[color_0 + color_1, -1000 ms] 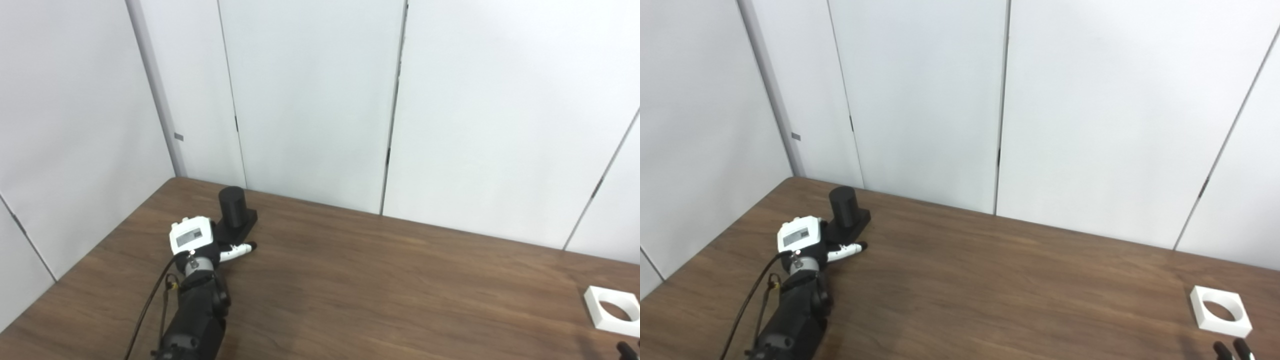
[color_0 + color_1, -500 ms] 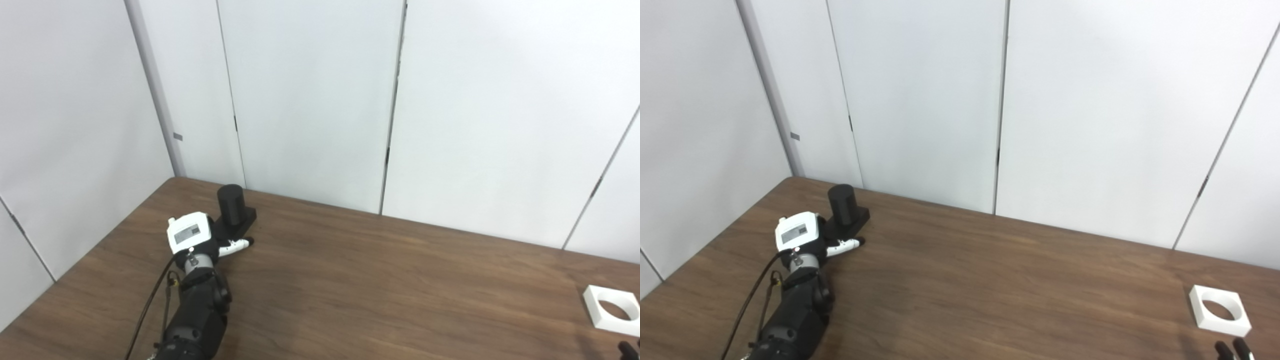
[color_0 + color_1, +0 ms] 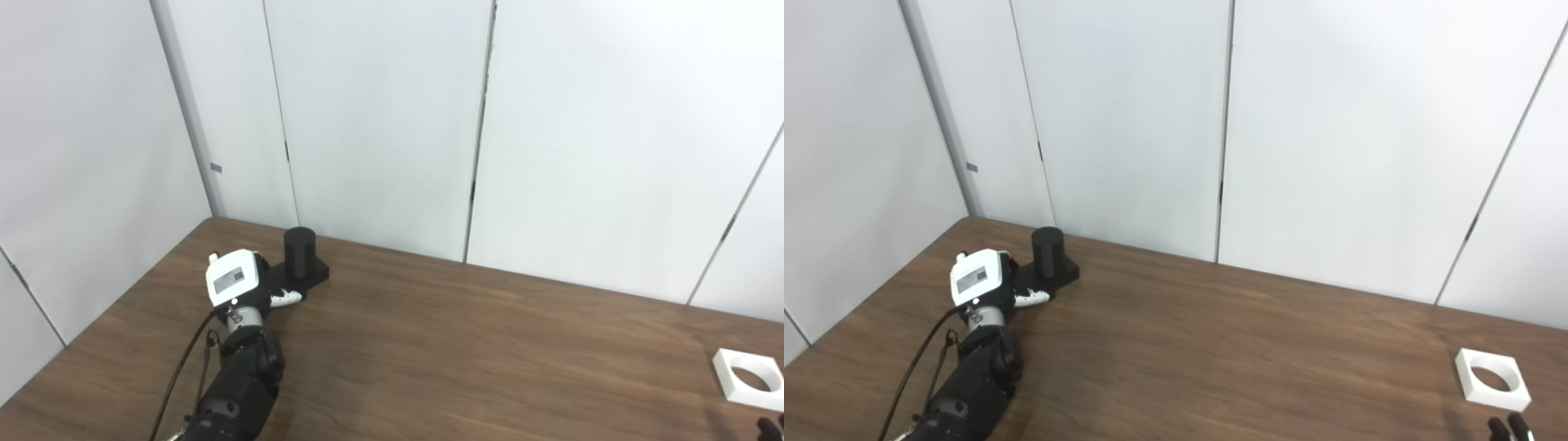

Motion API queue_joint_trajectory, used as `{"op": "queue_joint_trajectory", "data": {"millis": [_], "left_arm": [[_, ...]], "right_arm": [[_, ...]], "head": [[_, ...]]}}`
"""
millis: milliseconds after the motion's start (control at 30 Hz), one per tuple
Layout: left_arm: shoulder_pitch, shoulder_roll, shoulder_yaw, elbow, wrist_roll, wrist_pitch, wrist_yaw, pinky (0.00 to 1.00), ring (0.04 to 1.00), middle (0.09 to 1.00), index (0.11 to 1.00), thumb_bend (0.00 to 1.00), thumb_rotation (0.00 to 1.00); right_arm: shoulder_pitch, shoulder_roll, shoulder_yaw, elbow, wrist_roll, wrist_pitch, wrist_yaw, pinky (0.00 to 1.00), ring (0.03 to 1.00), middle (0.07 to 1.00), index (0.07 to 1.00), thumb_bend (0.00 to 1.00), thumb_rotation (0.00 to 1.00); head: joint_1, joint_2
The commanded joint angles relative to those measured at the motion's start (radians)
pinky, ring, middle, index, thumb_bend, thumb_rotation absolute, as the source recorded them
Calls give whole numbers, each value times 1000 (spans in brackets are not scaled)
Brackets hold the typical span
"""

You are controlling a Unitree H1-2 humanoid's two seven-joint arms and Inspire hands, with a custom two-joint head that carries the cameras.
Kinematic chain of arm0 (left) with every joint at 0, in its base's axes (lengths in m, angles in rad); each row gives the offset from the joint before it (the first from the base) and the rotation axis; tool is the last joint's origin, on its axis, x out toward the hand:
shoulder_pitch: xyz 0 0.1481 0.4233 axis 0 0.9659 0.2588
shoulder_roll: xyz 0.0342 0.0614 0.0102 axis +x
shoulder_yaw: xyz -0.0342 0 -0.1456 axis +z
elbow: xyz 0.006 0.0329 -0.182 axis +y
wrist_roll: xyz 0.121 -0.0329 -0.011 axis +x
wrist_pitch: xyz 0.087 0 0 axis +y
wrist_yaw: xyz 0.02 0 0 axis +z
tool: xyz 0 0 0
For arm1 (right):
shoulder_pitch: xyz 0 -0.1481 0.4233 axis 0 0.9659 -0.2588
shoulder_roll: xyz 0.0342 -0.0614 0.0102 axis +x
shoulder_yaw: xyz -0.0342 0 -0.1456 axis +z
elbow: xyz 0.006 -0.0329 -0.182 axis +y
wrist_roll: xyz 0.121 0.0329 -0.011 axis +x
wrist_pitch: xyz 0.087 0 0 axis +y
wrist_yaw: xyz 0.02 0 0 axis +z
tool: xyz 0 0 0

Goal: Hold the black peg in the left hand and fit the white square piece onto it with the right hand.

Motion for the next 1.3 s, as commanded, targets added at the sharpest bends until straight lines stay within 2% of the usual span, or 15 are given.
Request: {"op": "queue_joint_trajectory", "data": {"millis": [0, 100, 167, 300, 367, 467, 533, 700, 767, 800, 867, 900, 1000, 1100, 1267], "left_arm": [[-9, 37, -6, -30, -8, 15, 16, 976, 857, 762, 482, 517, 51], [6, 39, -8, -72, -45, 0, -1, 927, 849, 762, 483, 518, 49], [18, 42, -14, -109, -66, 2, -25, 837, 828, 764, 483, 519, 50], [59, 49, -18, -237, -125, 15, -135, 724, 813, 760, 485, 517, 51], [86, 54, -21, -312, -156, 14, -196, 707, 808, 743, 486, 516, 47], [128, 65, -51, -424, -163, 12, -277, 646, 753, 721, 487, 510, 48], [155, 60, -75, -504, -151, 14, -307, 632, 744, 726, 489, 507, 51], [211, 27, -101, -658, -147, 12, -352, 673, 776, 751, 490, 505, 54], [233, 17, -123, -721, -130, 14, -383, 677, 780, 756, 490, 505, 55], [244, 12, -136, -751, -117, 16, -399, 675, 781, 760, 490, 505, 56], [268, -11, -147, -812, -75, 22, -444, 696, 788, 764, 489, 505, 57], [279, -25, -149, -833, -55, 23, -460, 713, 790, 766, 489, 506, 57], [318, -67, -156, -889, 3, 23, -499, 737, 799, 766, 489, 506, 56], [355, -97, -179, -933, 44, 21, -525, 757, 812, 768, 490, 506, 56], [419, -135, -229, -982, 43, -23, -523, 881, 836, 772, 490, 505, 53]], "right_arm": [[40, 36, 12, 15, 2, 0, -5, 1000, 1000, 969, 1000, 694, 919], [40, 36, 14, 5, 5, 11, -6, 1000, 1000, 967, 1000, 710, 917], [41, 34, 15, 4, 2, 12, -6, 1000, 1000, 968, 1000, 713, 916], [44, 37, 16, -3, -4, 16, -13, 997, 1000, 968, 1000, 701, 927], [46, 38, 17, -10, -2, 23, -13, 1000, 1000, 970, 1000, 701, 926], [49, 34, 23, -23, -8, 31, -12, 1000, 1000, 973, 1000, 668, 952], [48, 36, 26, -35, 2, 48, -12, 1000, 1000, 972, 1000, 645, 957], [45, 33, 40, -63, -27, 71, -20, 1000, 1000, 973, 1000, 578, 986], [46, 32, 46, -78, -24, 85, -21, 1000, 1000, 977, 1000, 532, 990], [47, 31, 49, -87, -25, 99, -23, 1000, 1000, 978, 1000, 522, 990], [46, 29, 57, -109, -33, 123, -28, 1000, 1000, 975, 1000, 514, 977], [45, 29, 59, -116, -32, 130, -30, 1000, 1000, 970, 1000, 507, 973], [43, 35, 64, -129, -41, 146, -43, 1000, 1000, 959, 1000, 500, 947], [41, 39, 70, -143, -47, 167, -55, 1000, 1000, 955, 1000, 548, 925], [34, 35, 78, -166, -65, 204, -70, 1000, 986, 939, 1000, 557, 921]], "head": [[-3, 3], [-11, 10], [-16, 14], [-36, 28], [-43, 36], [-54, 47], [-63, 57], [-87, 80], [-114, 110], [-114, 110], [-144, 144], [-144, 144], [-171, 174], [-182, 197], [-201, 232]]}}
